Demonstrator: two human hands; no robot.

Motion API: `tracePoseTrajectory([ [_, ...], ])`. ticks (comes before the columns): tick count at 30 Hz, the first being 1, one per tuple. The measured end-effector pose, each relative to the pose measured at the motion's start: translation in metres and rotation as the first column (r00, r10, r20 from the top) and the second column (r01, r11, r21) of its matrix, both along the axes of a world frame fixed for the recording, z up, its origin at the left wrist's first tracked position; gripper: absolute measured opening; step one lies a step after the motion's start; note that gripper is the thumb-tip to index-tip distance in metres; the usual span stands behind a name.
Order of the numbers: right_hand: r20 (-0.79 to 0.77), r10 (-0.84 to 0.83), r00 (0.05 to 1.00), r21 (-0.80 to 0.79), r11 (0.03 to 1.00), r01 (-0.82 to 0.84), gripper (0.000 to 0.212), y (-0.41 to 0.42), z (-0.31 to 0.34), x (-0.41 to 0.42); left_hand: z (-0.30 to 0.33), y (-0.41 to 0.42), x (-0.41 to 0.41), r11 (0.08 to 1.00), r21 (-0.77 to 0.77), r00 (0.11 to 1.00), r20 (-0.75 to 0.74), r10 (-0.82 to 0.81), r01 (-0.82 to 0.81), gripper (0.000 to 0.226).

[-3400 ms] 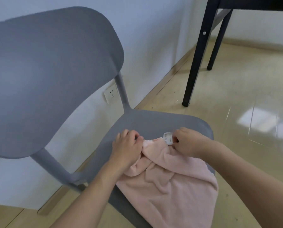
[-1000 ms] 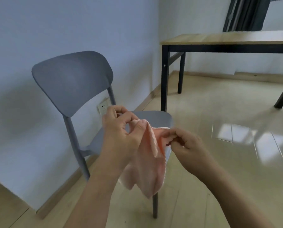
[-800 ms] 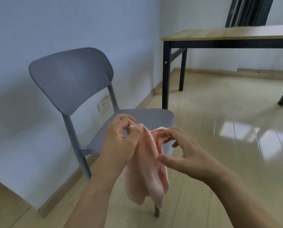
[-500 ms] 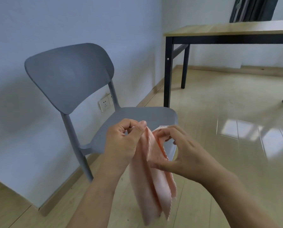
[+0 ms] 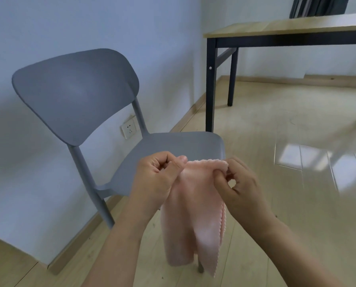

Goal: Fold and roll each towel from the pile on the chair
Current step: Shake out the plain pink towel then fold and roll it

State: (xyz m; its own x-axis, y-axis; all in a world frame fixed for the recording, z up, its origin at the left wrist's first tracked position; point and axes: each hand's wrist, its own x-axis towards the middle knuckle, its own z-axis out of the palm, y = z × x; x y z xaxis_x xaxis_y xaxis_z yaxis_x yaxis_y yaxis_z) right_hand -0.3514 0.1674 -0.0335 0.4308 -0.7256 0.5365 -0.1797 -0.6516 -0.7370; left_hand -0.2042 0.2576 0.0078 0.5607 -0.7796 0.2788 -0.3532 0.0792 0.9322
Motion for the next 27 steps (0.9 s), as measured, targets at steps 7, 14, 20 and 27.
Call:
tracePoseTrajectory([
  [7, 0.051, 0.038, 0.998, 0.166, 0.985, -0.046, 0.028, -0.008, 0.001, 0.000, -0.004, -0.005, 0.004, 0.988, 0.140, 0.979, 0.180, -0.094, 0.069, 0.040],
  [14, 0.114, 0.187, 0.976, 0.312, 0.926, -0.214, 0.016, -0.009, 0.024, -0.013, -0.004, 0.007, 0.005, 0.930, 0.338, 0.930, 0.274, -0.244, 0.144, 0.043],
  [20, -0.065, 0.256, 0.964, 0.203, 0.950, -0.238, 0.006, 0.001, 0.041, -0.031, -0.004, 0.017, -0.005, 0.937, 0.327, 0.893, 0.377, -0.247, 0.121, 0.046],
  [27, -0.143, 0.104, 0.984, 0.000, 0.995, -0.105, 0.009, -0.005, 0.041, -0.049, -0.002, 0.033, -0.016, 0.748, 0.647, 0.786, 0.381, -0.487, 0.149, 0.049],
])
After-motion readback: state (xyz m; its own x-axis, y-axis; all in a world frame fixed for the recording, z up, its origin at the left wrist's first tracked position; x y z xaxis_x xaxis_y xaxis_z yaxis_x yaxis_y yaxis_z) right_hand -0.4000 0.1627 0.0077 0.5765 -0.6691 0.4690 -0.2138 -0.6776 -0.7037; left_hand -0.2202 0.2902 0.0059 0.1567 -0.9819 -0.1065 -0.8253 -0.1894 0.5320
